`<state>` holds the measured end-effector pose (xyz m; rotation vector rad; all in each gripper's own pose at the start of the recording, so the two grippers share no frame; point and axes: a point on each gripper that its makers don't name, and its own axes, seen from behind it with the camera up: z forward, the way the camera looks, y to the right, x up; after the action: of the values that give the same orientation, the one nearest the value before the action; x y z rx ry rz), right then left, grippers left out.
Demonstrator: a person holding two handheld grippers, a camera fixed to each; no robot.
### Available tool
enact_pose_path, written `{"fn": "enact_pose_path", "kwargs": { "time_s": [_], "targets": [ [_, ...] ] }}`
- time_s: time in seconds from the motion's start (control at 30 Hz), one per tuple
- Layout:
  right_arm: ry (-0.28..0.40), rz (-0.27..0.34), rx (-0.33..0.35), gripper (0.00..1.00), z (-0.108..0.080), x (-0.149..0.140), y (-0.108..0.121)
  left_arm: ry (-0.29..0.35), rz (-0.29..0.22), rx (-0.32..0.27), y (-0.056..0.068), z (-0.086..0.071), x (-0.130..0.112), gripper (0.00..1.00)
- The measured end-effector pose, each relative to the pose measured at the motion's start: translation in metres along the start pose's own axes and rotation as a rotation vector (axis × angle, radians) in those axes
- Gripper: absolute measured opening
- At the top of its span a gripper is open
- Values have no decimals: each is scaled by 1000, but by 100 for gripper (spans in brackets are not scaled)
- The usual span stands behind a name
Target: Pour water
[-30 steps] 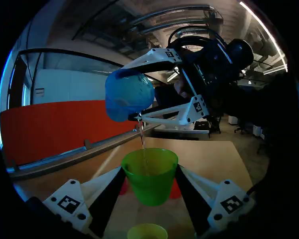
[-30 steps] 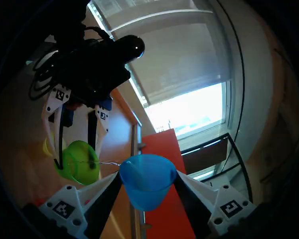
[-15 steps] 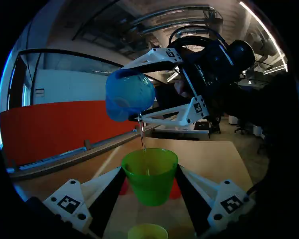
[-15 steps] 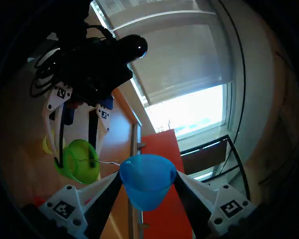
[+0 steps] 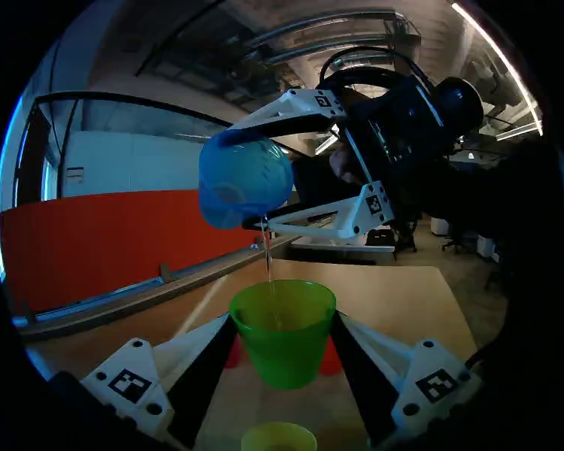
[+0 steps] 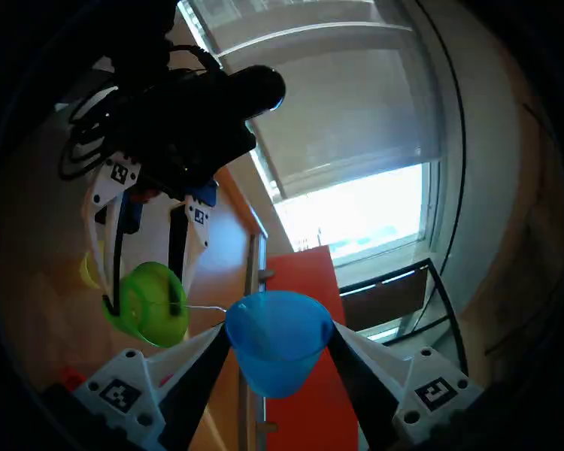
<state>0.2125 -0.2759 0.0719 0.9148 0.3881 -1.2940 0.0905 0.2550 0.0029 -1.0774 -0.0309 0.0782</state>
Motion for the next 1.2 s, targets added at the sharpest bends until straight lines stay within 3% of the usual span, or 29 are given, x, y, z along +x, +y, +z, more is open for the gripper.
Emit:
{"fn": "enact_pose_path", "kwargs": {
  "time_s": [1.2],
  "targets": [
    [-15,-87,-12,91,5,1,6,-4,2,8,-3,-2,0,86]
  ]
}}
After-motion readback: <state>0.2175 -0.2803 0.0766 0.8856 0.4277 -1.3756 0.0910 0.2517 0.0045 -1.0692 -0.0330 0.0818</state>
